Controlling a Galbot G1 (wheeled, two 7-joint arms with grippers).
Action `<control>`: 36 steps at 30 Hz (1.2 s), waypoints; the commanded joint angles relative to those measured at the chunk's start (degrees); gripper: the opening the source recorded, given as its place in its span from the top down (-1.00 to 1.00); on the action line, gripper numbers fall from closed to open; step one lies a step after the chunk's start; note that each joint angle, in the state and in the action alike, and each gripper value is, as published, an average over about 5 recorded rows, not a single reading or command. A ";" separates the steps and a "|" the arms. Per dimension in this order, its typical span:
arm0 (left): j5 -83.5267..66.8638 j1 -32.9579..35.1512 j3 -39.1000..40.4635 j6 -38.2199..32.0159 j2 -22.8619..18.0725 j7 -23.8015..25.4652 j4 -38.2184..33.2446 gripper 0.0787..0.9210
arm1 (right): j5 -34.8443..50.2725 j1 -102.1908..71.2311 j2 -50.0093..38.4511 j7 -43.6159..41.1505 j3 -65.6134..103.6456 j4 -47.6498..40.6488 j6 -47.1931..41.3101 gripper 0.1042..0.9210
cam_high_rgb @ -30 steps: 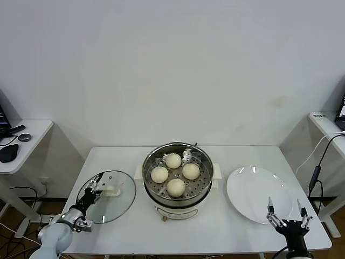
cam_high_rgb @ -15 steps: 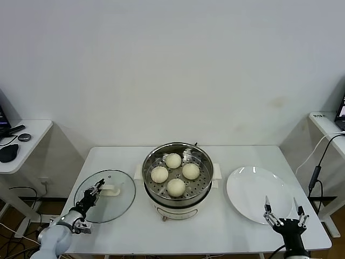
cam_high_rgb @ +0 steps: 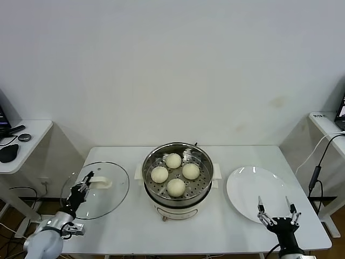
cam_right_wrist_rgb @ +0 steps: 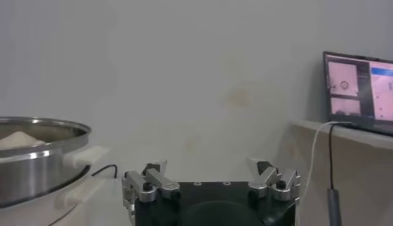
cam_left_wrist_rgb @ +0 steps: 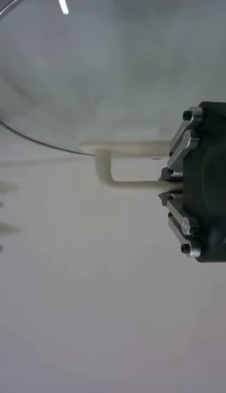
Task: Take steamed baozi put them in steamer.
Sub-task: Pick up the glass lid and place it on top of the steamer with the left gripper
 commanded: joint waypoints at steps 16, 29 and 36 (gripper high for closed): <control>-13.47 -9.23 22.49 36.84 12.73 19.05 -36.91 0.79 | -8.03 1.58 -0.77 0.23 -3.92 -6.08 2.74 -0.76; 11.57 -28.63 44.84 42.10 -6.90 29.64 -23.48 0.79 | -12.02 2.62 0.30 4.07 -5.60 -9.32 3.41 -0.76; 14.83 -29.62 47.28 40.81 -13.54 28.48 -19.34 0.79 | -11.68 2.67 -0.22 4.10 -5.58 -9.29 3.53 -0.76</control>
